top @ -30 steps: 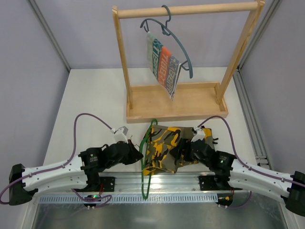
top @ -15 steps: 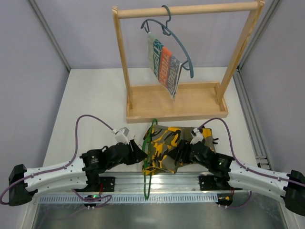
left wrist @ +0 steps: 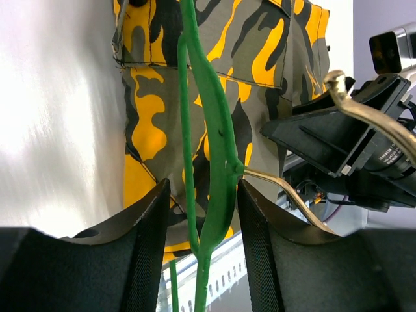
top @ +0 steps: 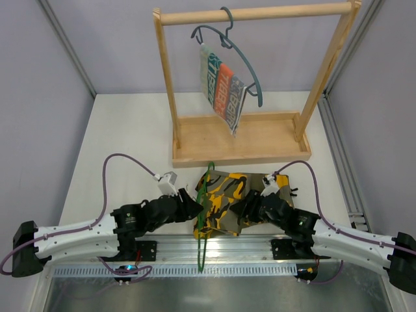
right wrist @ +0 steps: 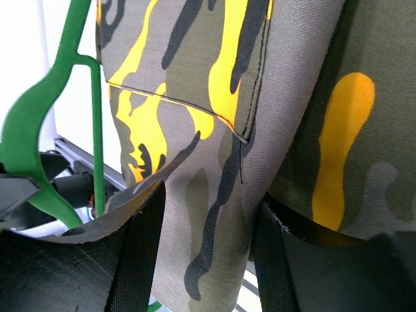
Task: Place the trousers on the hanger
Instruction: Place trousers on hanger
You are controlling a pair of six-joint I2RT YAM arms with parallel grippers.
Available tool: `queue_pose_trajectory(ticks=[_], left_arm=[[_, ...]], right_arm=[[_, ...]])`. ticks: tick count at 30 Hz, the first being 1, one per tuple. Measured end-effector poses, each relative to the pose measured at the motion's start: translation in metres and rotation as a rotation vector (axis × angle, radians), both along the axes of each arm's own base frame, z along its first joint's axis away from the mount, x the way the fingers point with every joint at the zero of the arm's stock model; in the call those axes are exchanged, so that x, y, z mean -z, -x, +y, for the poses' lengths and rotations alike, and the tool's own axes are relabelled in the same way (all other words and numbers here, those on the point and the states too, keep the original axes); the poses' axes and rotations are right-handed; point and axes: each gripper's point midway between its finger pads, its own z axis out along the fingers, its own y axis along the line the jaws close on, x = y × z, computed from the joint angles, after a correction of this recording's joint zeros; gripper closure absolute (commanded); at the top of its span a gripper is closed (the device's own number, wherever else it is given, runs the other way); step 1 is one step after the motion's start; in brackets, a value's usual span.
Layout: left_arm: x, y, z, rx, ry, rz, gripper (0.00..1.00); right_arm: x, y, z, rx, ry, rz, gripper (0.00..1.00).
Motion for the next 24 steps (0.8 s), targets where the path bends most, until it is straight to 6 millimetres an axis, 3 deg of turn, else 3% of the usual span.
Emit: queue_pose_trajectory(ticks=[9,18,22,24], left_arm=[[-0.008,-0.007,-0.004,-0.014,0.018,-0.045,0.56],[0.003,-0.011,-0.012,-0.013,-0.016,-0.047,0.65],[0.002,-0.011,-0.017,-0.012,-0.011,-0.047,0.81],[0.000,-0.012,-0.018,-0.015,-0.006,-0.046,0.95]], right_arm=[[-0.006,-0.004,0.000,0.037,-0.031,0.000,0.45],[-0.009,-0.007,-0.001,0.069,-0.052,0.004,0.46],[-0.009,-0.008,-0.002,0.077,-0.055,0.007,0.46],[-0.009,-0.008,-0.002,0.080,-0.057,0.008,0.47]])
